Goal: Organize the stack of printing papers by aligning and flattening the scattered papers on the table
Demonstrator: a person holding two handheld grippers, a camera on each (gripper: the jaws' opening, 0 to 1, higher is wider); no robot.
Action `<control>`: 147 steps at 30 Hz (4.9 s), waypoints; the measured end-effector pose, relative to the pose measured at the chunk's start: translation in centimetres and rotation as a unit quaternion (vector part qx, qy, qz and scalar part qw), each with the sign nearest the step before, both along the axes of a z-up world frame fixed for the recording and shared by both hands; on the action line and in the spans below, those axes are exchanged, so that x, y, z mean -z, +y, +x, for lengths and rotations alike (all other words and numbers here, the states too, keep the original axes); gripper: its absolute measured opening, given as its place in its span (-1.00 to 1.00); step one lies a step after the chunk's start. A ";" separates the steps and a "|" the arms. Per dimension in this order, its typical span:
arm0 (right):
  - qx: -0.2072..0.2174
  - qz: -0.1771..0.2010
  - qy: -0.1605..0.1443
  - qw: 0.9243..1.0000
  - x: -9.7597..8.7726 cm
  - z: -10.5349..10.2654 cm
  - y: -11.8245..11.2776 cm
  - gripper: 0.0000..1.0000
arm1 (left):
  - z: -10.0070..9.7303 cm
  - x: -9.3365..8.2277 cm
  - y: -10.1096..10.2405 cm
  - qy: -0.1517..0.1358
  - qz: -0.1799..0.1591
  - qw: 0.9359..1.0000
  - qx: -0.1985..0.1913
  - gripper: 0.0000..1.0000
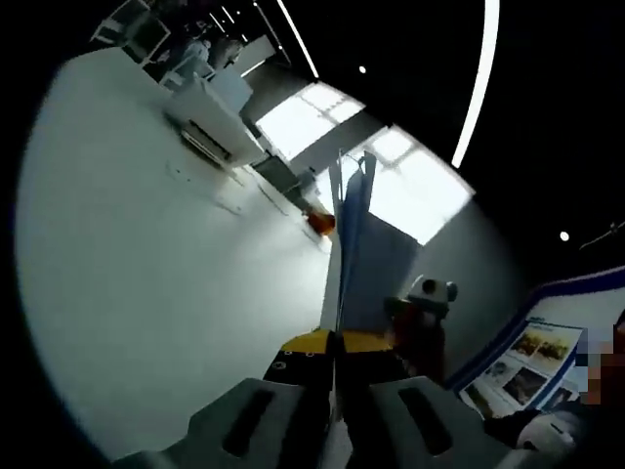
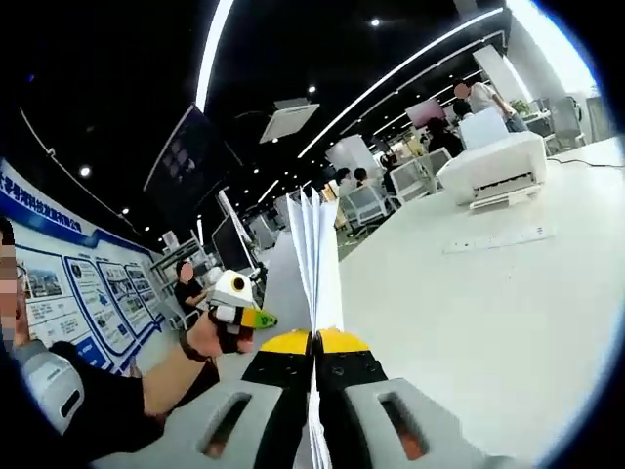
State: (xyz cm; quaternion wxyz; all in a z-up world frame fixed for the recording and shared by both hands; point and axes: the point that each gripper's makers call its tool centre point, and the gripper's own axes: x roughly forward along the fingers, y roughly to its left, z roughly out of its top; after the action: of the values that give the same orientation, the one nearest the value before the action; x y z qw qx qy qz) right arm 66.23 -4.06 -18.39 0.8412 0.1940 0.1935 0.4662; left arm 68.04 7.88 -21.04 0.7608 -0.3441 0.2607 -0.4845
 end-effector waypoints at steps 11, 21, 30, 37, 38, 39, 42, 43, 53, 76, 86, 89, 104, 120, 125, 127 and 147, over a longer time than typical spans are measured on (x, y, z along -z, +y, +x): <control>0.053 -0.052 0.016 0.997 5.5 4.1 -0.7 -1.00 | 1.8 4.6 0.3 -0.009 0.053 0.997 -0.053 -0.88; 0.063 -0.108 0.028 0.992 9.8 6.8 -0.7 -1.00 | 3.0 9.3 0.3 -0.051 0.179 0.979 -0.080 -0.88; 0.077 -0.119 0.040 0.989 12.2 8.5 -1.7 -1.00 | 3.9 10.8 0.2 -0.043 0.188 0.978 -0.083 -0.88; 0.089 -0.110 0.040 0.989 12.9 8.9 -2.1 -1.00 | 3.9 11.5 0.1 -0.035 0.178 0.980 -0.084 -0.88; 0.092 -0.103 0.040 0.990 12.9 9.0 -2.1 -1.00 | 3.9 11.6 0.1 -0.034 0.178 0.980 -0.084 -0.88; 0.093 -0.101 0.041 0.990 12.9 9.0 -2.1 -1.00 | 4.1 11.6 0.1 -0.032 0.177 0.980 -0.085 -0.88; 0.099 -0.099 0.038 0.989 12.9 9.1 -2.0 -1.00 | 4.1 11.6 0.2 -0.033 0.177 0.980 -0.086 -0.88; 0.101 -0.102 0.035 0.989 13.0 9.1 -2.1 -1.00 | 4.2 11.6 0.2 -0.036 0.178 0.980 -0.085 -0.88; 0.113 -0.123 0.016 0.986 13.3 8.6 -1.5 -1.00 | 5.5 12.1 0.7 -0.050 0.195 0.975 -0.093 -0.87; 0.126 -0.110 0.026 0.985 15.6 7.7 -1.1 -1.00 | 7.2 13.2 1.1 -0.069 0.220 0.967 -0.108 -0.84; 0.129 -0.139 0.017 0.982 16.5 8.6 -1.7 -1.00 | 7.5 13.6 1.0 -0.089 0.242 0.960 -0.112 -0.84; 0.127 -0.150 0.005 0.980 16.6 8.8 -1.8 -0.99 | 7.5 13.6 1.0 -0.114 0.257 0.952 -0.118 -0.83; 0.112 -0.155 -0.026 0.981 16.6 9.5 -2.6 -0.96 | 6.9 13.5 0.8 -0.202 0.313 0.917 -0.142 -0.75; 0.133 -0.212 -0.081 0.965 16.7 10.8 -3.1 -0.84 | 6.9 13.3 0.9 -0.267 0.358 0.879 -0.165 -0.58; 0.138 -0.220 -0.088 0.962 16.6 10.7 -3.0 -0.74 | 7.1 13.2 1.0 -0.282 0.368 0.869 -0.169 -0.56; 0.139 -0.220 -0.089 0.961 16.6 10.6 -2.9 -0.68 | 7.2 13.1 1.1 -0.284 0.372 0.866 -0.173 -0.53; 0.152 -0.222 -0.092 0.959 16.4 9.7 -2.1 -0.26 | 7.7 12.1 2.3 -0.282 0.358 0.865 -0.211 -0.18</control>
State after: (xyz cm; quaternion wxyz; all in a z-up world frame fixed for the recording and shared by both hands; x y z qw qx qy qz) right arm 75.90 -6.15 -34.81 0.9381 -0.0138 0.1824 0.2941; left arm 75.76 10.18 -33.10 0.9568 0.0564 0.1115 -0.2625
